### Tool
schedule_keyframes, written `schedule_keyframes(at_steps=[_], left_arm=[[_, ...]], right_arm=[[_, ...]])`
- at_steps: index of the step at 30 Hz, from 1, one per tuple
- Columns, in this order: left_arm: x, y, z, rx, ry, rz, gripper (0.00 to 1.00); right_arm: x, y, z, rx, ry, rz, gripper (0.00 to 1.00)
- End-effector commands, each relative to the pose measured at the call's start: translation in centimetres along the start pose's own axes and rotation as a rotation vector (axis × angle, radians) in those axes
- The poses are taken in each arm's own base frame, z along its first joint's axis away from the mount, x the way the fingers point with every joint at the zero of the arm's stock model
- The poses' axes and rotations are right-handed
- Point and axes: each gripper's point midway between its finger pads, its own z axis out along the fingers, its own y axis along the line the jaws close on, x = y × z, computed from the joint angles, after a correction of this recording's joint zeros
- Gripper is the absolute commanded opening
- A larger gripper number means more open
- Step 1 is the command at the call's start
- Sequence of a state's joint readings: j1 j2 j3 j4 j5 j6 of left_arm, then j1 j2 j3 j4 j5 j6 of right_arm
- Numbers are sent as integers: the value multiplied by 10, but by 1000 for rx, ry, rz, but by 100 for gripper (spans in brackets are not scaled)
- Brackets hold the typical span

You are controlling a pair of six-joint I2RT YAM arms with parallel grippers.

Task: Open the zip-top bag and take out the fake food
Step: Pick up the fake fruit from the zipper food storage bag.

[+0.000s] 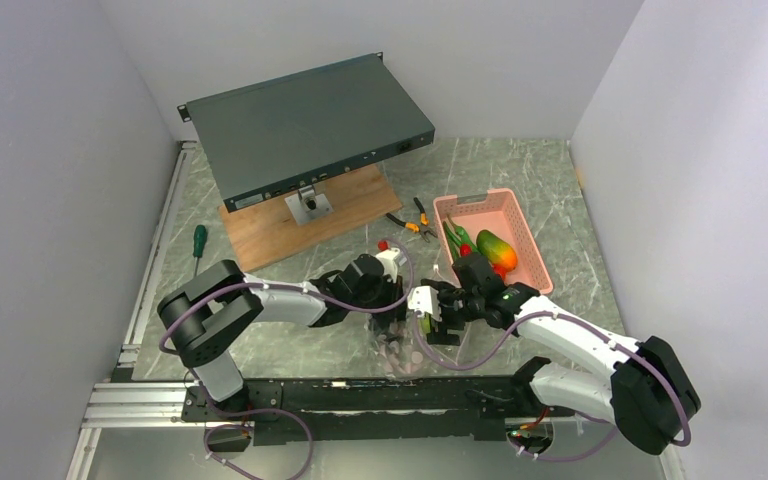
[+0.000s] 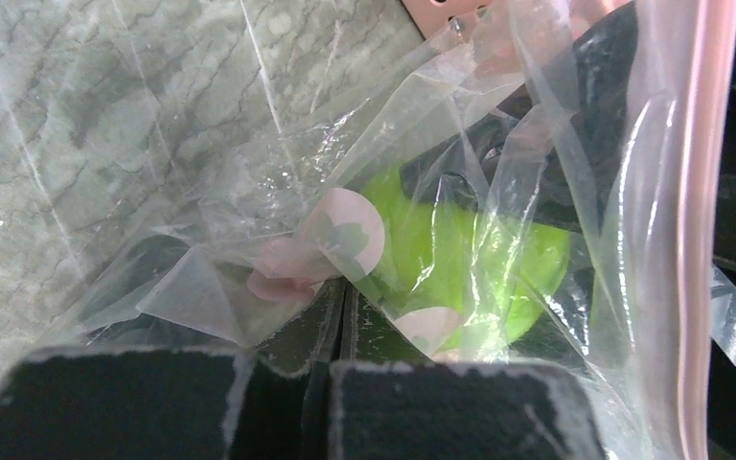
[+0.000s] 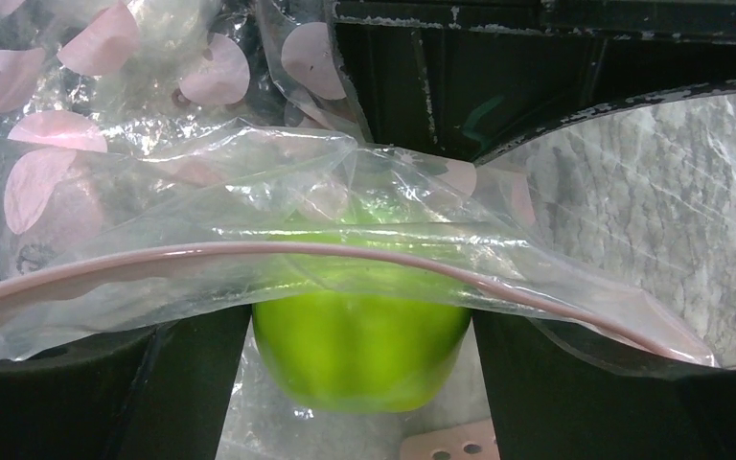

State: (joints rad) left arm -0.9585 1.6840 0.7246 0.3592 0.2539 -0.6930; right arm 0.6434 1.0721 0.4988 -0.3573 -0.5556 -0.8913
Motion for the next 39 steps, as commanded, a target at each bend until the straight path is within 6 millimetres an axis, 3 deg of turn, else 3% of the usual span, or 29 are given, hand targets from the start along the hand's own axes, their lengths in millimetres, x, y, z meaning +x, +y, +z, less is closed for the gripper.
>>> schedule_keyframes(at_steps=[1, 7, 11, 20, 27, 39], left_arm=[[-12, -15, -2, 36, -25, 36, 0], [-11, -1, -17, -34, -69, 24, 0], [-13, 11, -31, -97, -116, 18, 0], [-18, 34, -53, -242, -152, 30, 0], [-27, 37, -64, -279, -185, 44, 0], [-30, 40, -82, -319, -215, 63, 0]], right_arm=[[-8, -5, 1, -3, -19, -27, 80], [-5, -3, 1, -18, -2, -19, 71], [-8, -2, -1, -26, -3, -20, 58], [-36, 3, -16, -65, -118, -1, 31], [-49, -2, -28, -50, -178, 31, 24], [-58, -9, -40, -26, -229, 86, 20]])
